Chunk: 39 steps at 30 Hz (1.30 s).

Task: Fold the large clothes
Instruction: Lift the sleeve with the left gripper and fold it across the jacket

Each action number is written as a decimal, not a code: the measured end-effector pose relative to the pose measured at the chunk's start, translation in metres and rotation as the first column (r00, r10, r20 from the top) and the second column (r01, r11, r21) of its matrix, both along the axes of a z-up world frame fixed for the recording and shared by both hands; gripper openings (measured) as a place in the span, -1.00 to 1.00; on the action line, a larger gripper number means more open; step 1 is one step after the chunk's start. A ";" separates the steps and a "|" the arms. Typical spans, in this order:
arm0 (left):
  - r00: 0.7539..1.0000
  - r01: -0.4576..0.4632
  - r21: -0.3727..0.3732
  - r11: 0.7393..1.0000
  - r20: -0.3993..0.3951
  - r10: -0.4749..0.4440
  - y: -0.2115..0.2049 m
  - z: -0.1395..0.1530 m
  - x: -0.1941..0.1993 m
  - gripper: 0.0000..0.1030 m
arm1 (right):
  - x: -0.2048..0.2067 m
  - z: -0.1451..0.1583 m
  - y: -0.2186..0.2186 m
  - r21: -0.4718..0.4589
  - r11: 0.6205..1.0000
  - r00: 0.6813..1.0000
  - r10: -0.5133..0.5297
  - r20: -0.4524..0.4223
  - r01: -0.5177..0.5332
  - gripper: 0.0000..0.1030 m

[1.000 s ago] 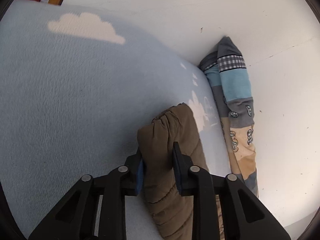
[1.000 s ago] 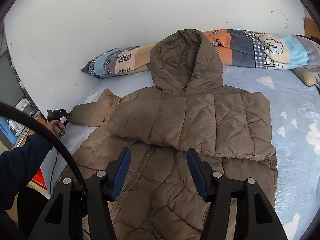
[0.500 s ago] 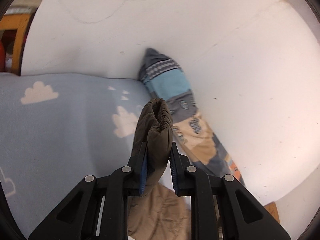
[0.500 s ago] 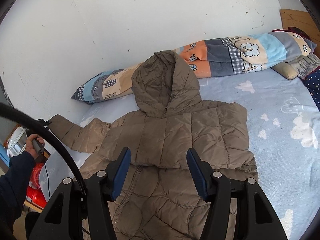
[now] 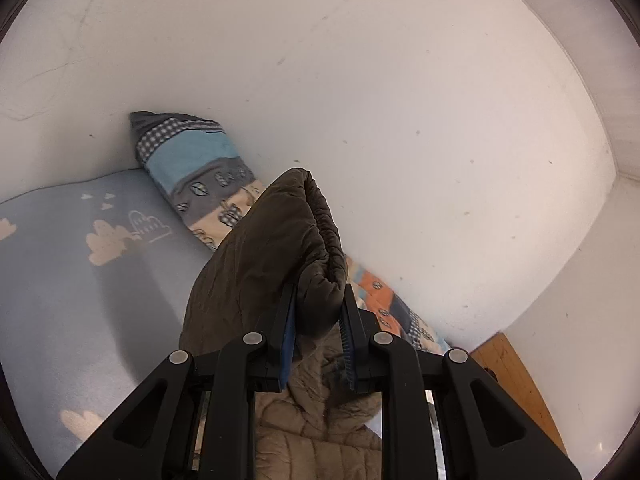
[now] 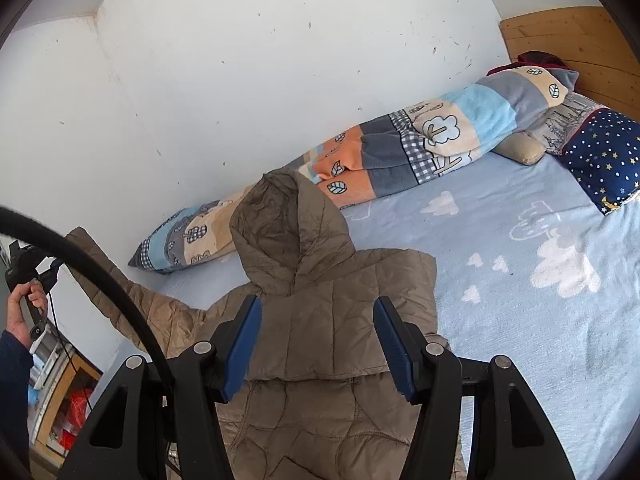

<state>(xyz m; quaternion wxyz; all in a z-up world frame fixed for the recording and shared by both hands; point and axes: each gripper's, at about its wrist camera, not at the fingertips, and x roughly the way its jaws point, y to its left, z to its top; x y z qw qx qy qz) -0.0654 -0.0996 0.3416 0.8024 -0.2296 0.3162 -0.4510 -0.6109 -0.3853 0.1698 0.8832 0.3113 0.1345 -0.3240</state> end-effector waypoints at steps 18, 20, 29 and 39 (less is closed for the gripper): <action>0.933 0.359 0.169 0.918 -0.026 -0.360 -0.165 -0.065 -0.186 -0.63 | -0.082 0.020 -0.012 0.004 0.992 0.985 -0.123 0.121 0.124 0.24; 0.925 0.378 0.194 0.905 -0.050 -0.376 -0.178 -0.085 -0.202 -0.63 | -0.086 0.021 -0.014 0.011 0.992 0.983 -0.127 0.130 0.126 0.24; 0.893 0.447 0.306 0.841 -0.203 -0.401 -0.224 -0.204 -0.254 -0.63 | -0.084 0.022 -0.012 0.008 0.993 0.984 -0.114 0.135 0.114 0.24; 0.843 0.538 0.395 0.745 -0.274 -0.463 -0.244 -0.268 -0.299 -0.09 | -0.072 0.018 -0.017 0.012 0.995 0.988 -0.100 0.115 0.099 0.24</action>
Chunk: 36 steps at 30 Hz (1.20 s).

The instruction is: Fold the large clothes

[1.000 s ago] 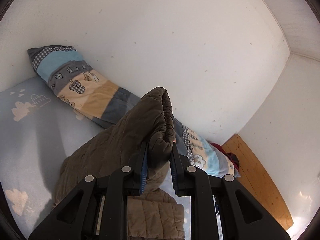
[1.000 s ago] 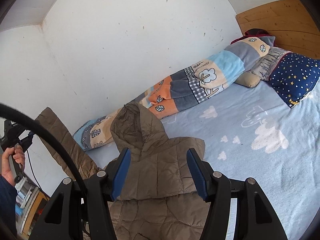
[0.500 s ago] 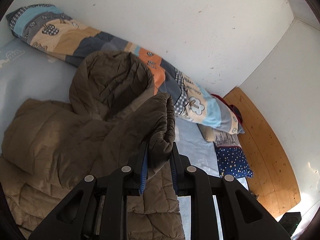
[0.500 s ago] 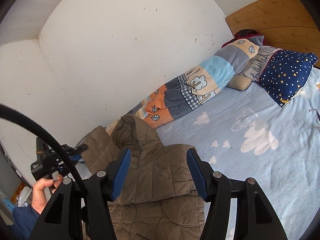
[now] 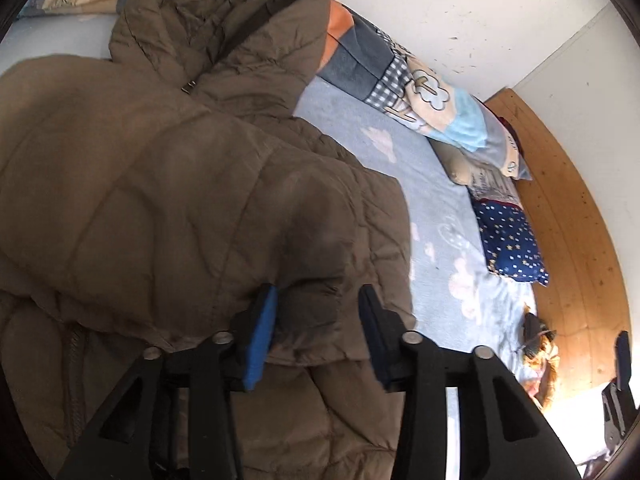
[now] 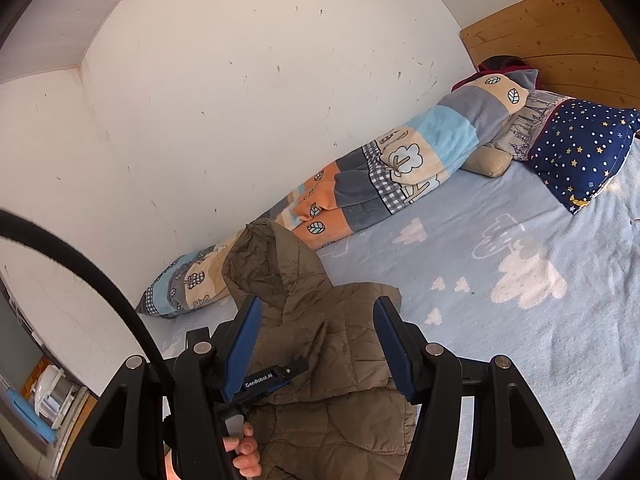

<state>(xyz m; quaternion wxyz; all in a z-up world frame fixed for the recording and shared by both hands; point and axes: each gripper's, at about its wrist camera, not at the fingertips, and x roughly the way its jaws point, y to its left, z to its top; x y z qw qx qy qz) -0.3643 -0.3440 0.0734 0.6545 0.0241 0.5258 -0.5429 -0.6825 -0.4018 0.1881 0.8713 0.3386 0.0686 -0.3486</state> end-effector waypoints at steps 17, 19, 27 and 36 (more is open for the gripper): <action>0.931 -0.223 0.118 0.968 0.319 0.176 0.119 0.037 0.168 0.22 | 0.100 -0.039 -0.009 0.079 0.990 0.979 0.132 -0.158 -0.121 -0.10; 0.925 -0.255 0.138 0.957 0.323 0.199 0.130 0.027 0.190 0.22 | 0.125 -0.052 -0.012 0.105 0.983 0.965 0.168 -0.203 -0.149 -0.24; 0.930 -0.245 0.152 0.958 0.317 0.187 0.126 0.000 0.220 0.22 | 0.201 -0.103 -0.021 0.164 0.965 0.896 0.253 -0.364 -0.206 -0.32; 0.947 -0.262 0.202 0.944 0.242 0.211 0.123 -0.037 0.239 0.48 | 0.221 -0.159 -0.038 0.250 0.954 0.808 0.276 -0.521 -0.166 -0.31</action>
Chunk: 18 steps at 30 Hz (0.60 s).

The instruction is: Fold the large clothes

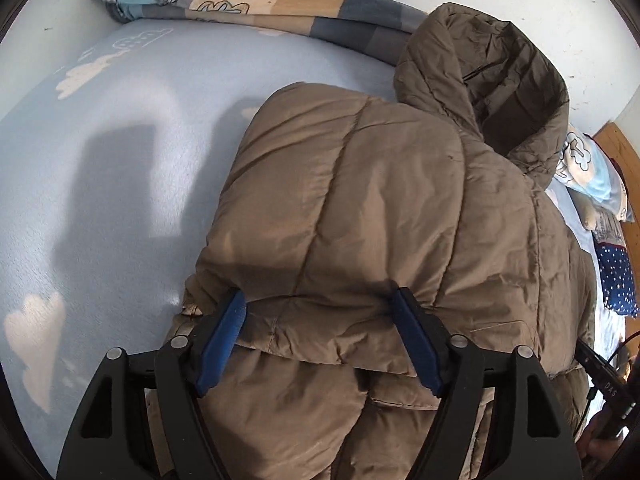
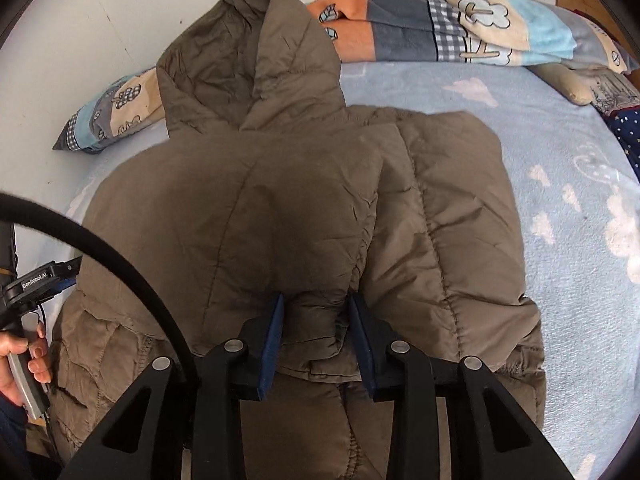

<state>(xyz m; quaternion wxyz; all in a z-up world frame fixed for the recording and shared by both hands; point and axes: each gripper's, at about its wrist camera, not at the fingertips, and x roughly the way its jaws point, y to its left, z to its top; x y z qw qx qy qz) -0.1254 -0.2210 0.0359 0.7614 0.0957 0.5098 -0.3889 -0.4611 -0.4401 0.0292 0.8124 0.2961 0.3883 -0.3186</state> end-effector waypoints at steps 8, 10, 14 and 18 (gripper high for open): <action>0.998 0.013 -0.051 0.999 0.069 -0.009 0.026 0.043 -0.026 0.42 | -0.015 0.030 0.013 0.007 0.999 0.997 -0.037 0.071 0.037 -0.27; 0.994 0.042 -0.066 0.997 0.103 -0.035 0.039 0.060 -0.044 0.42 | -0.023 0.054 0.029 -0.031 0.999 0.993 -0.012 0.120 0.015 -0.27; 0.990 0.094 -0.090 0.991 0.115 -0.084 0.073 0.083 -0.080 0.42 | -0.041 0.083 0.063 -0.058 0.998 0.982 0.045 0.185 -0.035 -0.27; 0.984 0.133 -0.116 0.984 0.132 -0.117 0.115 0.097 -0.119 0.43 | -0.062 0.101 0.104 -0.089 0.994 0.973 0.087 0.216 -0.069 -0.27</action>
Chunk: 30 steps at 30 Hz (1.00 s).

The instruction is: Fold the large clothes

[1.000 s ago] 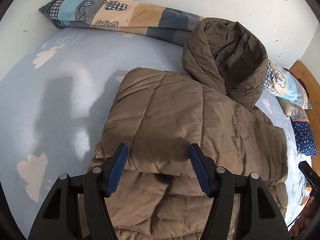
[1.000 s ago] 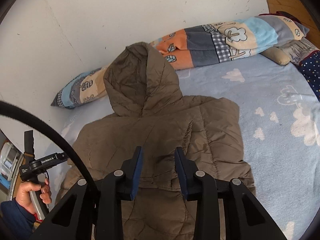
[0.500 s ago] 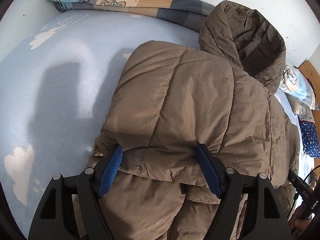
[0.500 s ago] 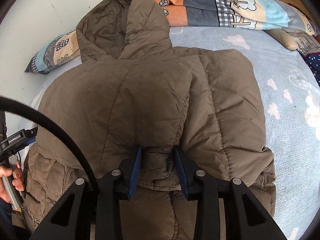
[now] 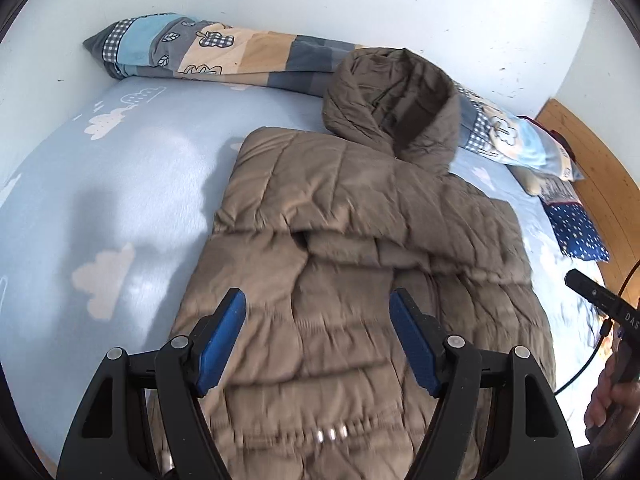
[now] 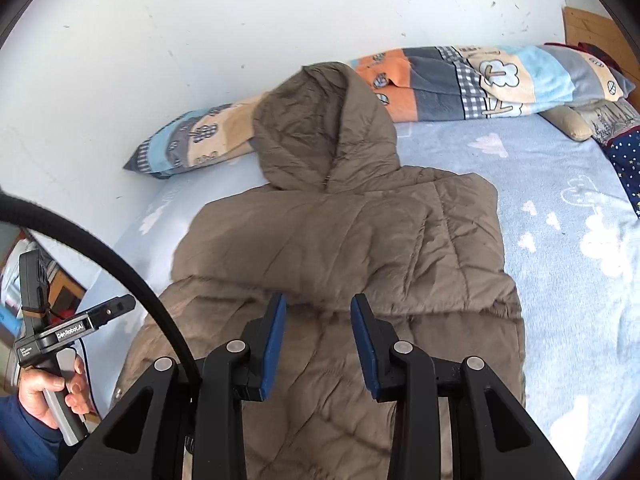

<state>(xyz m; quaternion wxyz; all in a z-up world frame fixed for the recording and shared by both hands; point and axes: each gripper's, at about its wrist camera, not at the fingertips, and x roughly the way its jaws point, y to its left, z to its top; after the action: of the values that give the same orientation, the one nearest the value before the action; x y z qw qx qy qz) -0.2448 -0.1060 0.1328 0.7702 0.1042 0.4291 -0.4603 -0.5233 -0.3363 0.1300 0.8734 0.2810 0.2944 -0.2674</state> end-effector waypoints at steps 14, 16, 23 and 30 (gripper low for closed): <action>0.999 0.035 0.076 0.996 0.002 -0.036 0.048 -0.053 -0.073 0.43 | -0.089 -0.025 0.088 0.075 0.997 0.999 -0.011 -0.034 0.013 -0.26; 0.999 0.039 0.099 0.994 0.015 -0.040 0.044 -0.060 -0.073 0.43 | -0.094 -0.038 0.084 0.090 0.995 0.997 -0.024 -0.070 0.030 -0.26; 0.998 0.069 0.162 0.984 -0.010 -0.068 0.035 -0.079 -0.073 0.44 | -0.098 -0.079 0.062 0.220 0.971 0.989 -0.063 -0.132 0.091 -0.17; 0.995 0.090 0.173 0.981 0.016 -0.094 0.035 -0.081 -0.075 0.46 | -0.085 -0.094 0.052 0.291 0.950 0.985 -0.071 -0.155 0.114 -0.08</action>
<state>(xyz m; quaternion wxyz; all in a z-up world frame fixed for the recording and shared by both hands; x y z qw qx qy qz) -0.3197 -0.0708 0.0516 0.7414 0.1955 0.4528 -0.4551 -0.6085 -0.2840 0.0355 0.7841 0.4037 0.3795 -0.2797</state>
